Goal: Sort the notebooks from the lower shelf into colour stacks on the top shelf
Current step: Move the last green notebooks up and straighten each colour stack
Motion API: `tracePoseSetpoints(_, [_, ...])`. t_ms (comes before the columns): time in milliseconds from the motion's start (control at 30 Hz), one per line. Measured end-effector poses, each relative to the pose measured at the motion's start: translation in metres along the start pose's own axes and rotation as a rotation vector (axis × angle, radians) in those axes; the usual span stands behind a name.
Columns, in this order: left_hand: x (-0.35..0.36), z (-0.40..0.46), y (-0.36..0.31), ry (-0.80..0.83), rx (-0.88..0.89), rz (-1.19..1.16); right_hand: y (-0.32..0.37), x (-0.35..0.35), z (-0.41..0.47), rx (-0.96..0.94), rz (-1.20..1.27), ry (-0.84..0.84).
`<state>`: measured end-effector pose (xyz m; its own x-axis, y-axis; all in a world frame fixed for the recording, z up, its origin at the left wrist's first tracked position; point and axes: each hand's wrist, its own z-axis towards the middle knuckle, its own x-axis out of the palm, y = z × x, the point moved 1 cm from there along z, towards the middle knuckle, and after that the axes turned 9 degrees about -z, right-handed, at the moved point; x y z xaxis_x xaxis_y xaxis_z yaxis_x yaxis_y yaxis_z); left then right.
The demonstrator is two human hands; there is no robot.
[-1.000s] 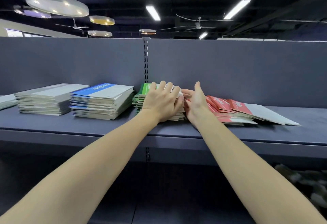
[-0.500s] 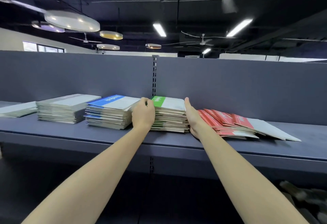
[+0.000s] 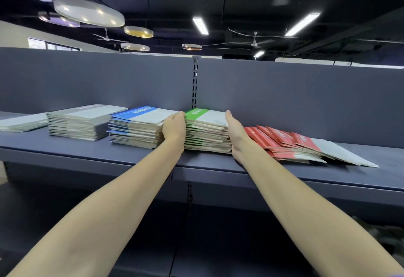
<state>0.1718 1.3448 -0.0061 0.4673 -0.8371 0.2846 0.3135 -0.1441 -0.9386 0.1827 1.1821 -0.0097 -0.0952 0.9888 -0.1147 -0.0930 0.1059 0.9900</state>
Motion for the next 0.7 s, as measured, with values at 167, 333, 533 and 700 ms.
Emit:
tracePoseSetpoints(167, [-0.002,-0.004,-0.001,-0.078,0.063,0.099,-0.006,-0.001,0.001,-0.052,-0.143,0.013])
tracePoseSetpoints(333, [-0.001,-0.012,-0.002,-0.008,0.163,0.262,-0.004,-0.003,-0.001,-0.070,-0.115,-0.119])
tracePoseSetpoints(533, [-0.021,-0.013,-0.005,0.266,0.057,0.289,0.002,-0.003,-0.021,-0.170,-0.156,-0.105])
tracePoseSetpoints(700, [-0.044,-0.006,-0.007,0.504,0.182,0.605,-0.001,-0.017,-0.016,-0.293,-0.375,0.130])
